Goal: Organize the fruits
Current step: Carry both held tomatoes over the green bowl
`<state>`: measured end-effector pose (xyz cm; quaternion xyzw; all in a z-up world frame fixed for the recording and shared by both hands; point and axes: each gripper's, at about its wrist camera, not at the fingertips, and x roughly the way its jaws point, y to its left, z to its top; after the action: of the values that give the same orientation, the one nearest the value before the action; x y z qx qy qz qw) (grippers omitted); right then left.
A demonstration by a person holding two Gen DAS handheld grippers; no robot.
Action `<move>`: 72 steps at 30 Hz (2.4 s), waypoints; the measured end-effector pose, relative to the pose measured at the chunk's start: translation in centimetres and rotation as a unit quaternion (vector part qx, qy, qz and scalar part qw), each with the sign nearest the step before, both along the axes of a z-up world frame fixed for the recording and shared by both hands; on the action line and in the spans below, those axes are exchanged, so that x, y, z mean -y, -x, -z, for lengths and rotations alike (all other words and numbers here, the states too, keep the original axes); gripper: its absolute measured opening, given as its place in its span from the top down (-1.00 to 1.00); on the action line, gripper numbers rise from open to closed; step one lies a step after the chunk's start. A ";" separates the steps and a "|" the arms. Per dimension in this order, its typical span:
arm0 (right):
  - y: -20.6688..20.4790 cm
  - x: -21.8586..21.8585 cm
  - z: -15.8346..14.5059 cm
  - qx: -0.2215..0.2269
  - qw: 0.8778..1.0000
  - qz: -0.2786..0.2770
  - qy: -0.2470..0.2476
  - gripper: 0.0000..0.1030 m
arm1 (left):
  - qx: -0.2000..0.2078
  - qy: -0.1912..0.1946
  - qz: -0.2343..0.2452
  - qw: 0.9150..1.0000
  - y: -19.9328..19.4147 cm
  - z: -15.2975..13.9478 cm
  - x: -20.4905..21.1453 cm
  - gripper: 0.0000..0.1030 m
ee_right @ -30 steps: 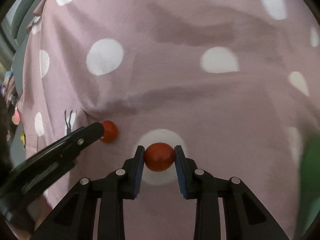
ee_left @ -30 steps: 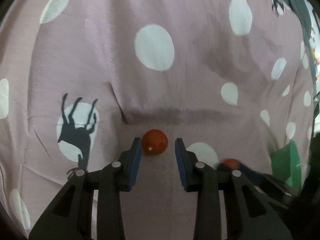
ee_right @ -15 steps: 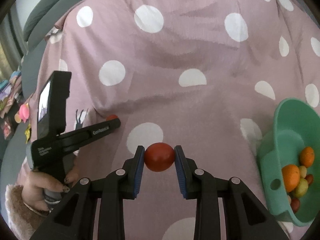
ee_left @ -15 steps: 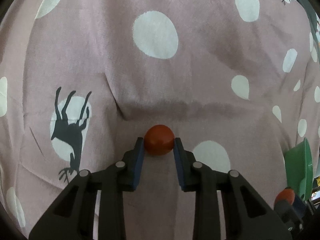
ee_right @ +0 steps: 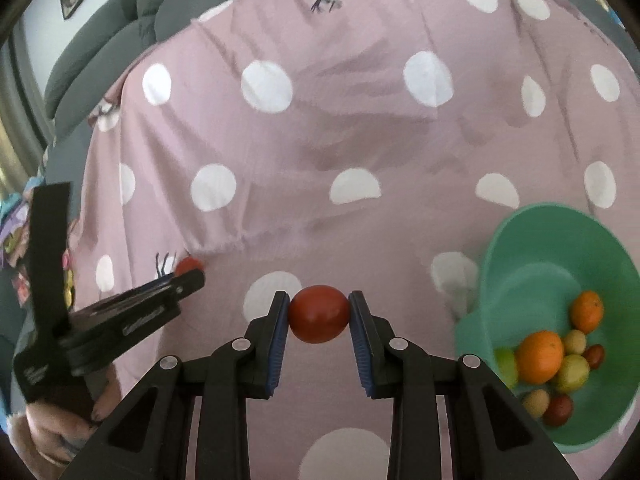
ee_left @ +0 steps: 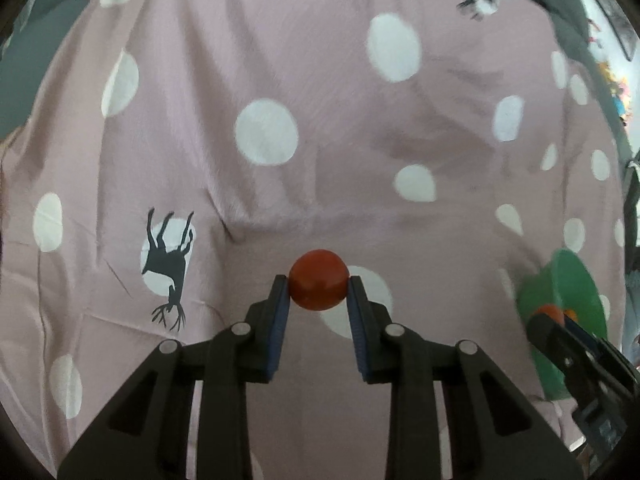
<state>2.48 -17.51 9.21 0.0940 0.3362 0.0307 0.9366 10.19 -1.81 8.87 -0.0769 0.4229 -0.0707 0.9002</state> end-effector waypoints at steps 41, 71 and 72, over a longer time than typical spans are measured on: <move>5.8 17.1 -1.7 0.054 0.976 0.193 -0.082 0.37 | 0.084 -0.016 0.200 0.976 7.5 -4.8 21.2 0.43; 4.7 20.6 2.1 -0.047 0.966 0.250 -0.046 0.37 | -0.007 -0.033 0.225 0.974 6.1 0.2 25.4 0.42; 4.6 20.7 2.1 -0.049 0.966 0.251 -0.045 0.37 | -0.009 -0.032 0.225 0.974 6.0 0.3 25.4 0.42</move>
<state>-2.14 -38.16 7.07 0.2184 0.3453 -0.1948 0.8917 4.17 -27.17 8.60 0.0489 0.4396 -0.2573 0.8591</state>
